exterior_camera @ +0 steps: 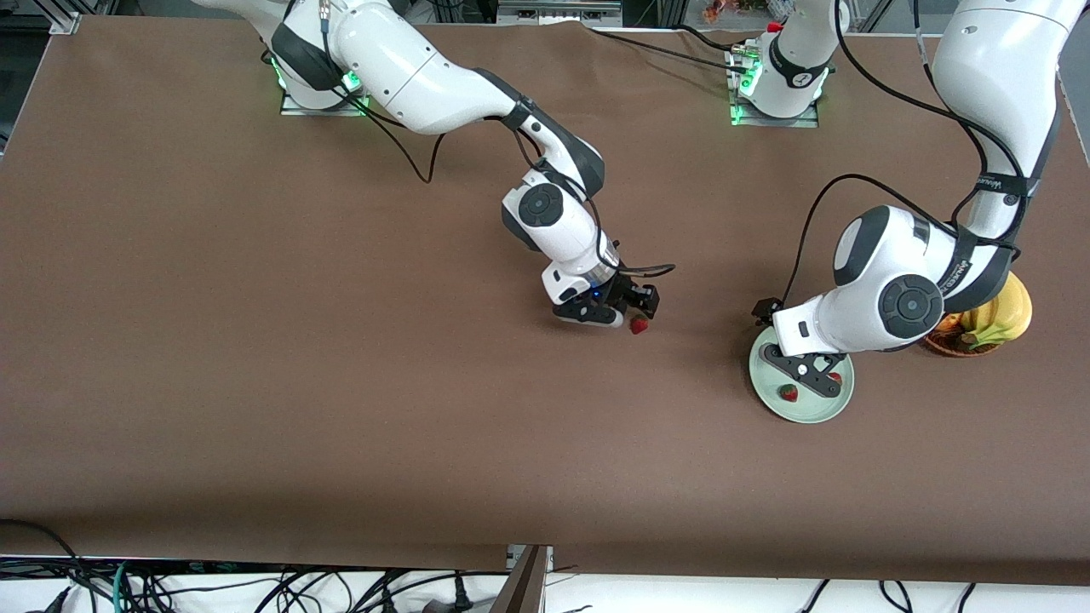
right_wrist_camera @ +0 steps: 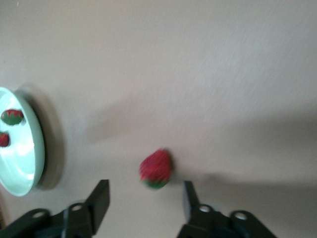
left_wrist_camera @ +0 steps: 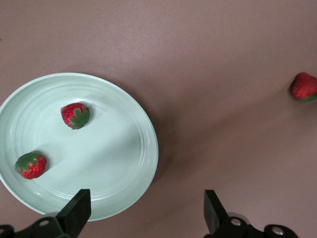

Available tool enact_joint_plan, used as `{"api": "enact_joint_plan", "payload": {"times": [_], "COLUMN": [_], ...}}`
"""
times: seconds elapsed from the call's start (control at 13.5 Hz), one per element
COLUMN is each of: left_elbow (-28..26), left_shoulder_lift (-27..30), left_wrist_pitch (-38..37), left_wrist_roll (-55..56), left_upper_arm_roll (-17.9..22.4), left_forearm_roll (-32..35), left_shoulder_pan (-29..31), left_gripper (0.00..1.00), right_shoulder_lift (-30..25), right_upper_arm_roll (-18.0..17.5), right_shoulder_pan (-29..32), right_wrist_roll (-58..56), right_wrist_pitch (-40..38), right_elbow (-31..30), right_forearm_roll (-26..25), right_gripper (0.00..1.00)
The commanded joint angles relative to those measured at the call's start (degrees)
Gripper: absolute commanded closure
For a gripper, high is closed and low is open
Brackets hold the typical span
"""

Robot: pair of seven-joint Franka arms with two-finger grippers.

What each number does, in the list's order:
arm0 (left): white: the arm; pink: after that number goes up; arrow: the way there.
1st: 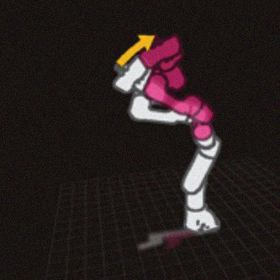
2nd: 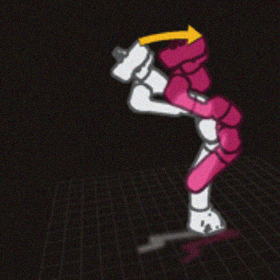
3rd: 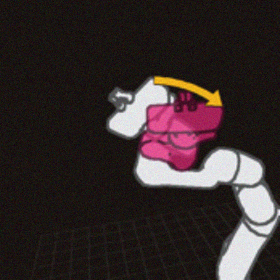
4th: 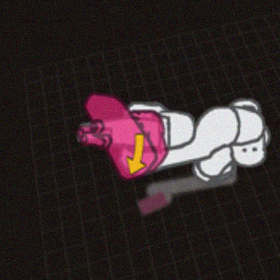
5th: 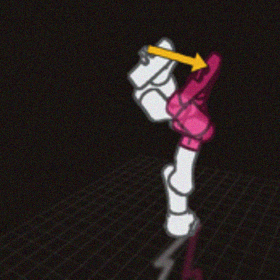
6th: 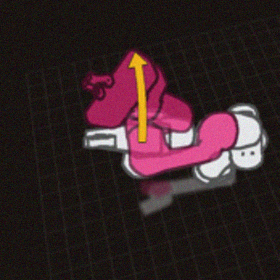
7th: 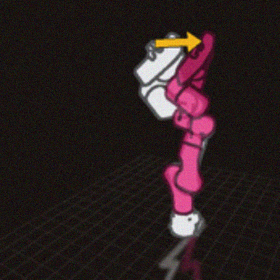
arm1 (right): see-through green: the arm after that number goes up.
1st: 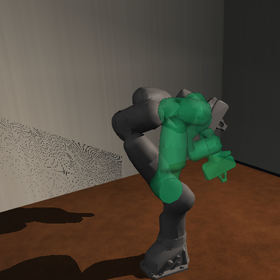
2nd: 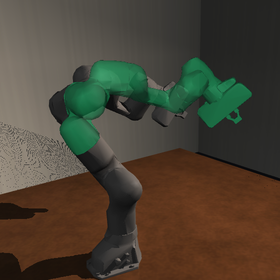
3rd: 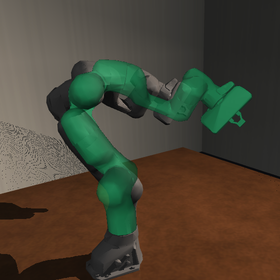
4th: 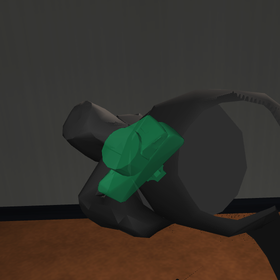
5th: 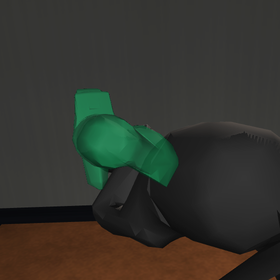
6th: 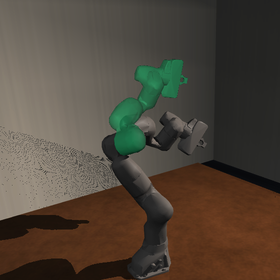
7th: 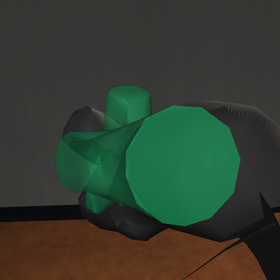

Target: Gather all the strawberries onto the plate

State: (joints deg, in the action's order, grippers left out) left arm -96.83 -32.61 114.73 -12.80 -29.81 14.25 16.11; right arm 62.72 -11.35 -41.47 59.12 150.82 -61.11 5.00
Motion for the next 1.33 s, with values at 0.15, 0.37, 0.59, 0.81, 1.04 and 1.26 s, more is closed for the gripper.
{"api": "enact_joint_plan", "payload": {"times": [0.15,0.37,0.59,0.81,1.04,1.26], "left_elbow": [0.32,0.41,-0.82,-2.83,-4.51,-6.09], "left_shoulder_lift": [0.36,-1.13,-5.6,-7.11,-7.99,-9.22], "left_wrist_pitch": [0.23,6.88,18.91,22.72,25.01,25.81], "left_wrist_roll": [2.76,7.34,9.19,9.54,13.14,18.93], "left_upper_arm_roll": [-0.6,-0.51,-0.16,0.62,0.8,1.16], "left_forearm_roll": [-9.57,-9.95,-8.9,-4.0,-1.34,-1.25], "left_shoulder_pan": [-2.65,-8.8,-13.55,-15.93,-16.72,-17.52], "left_gripper": [0.0,0.0,0.0,0.0,0.0,0.0], "right_shoulder_lift": [-10.23,-14.55,-18.5,-22.2,-26.32,-35.52], "right_upper_arm_roll": [-0.6,-0.6,-0.34,-0.16,-0.16,-0.07], "right_shoulder_pan": [9.81,16.58,22.91,29.5,35.66,39.09], "right_wrist_roll": [-13.21,-25.41,-34.31,-45.97,-55.58,-55.87], "right_wrist_pitch": [-21.92,-33.88,-46.7,-60.08,-68.61,-73.02], "right_elbow": [-0.06,-0.06,-0.06,-0.06,-0.32,-5.39], "right_forearm_roll": [0.8,0.81,0.28,-2.17,-5.08,-7.71], "right_gripper": [0.0,0.0,0.0,0.0,0.0,0.0]}}
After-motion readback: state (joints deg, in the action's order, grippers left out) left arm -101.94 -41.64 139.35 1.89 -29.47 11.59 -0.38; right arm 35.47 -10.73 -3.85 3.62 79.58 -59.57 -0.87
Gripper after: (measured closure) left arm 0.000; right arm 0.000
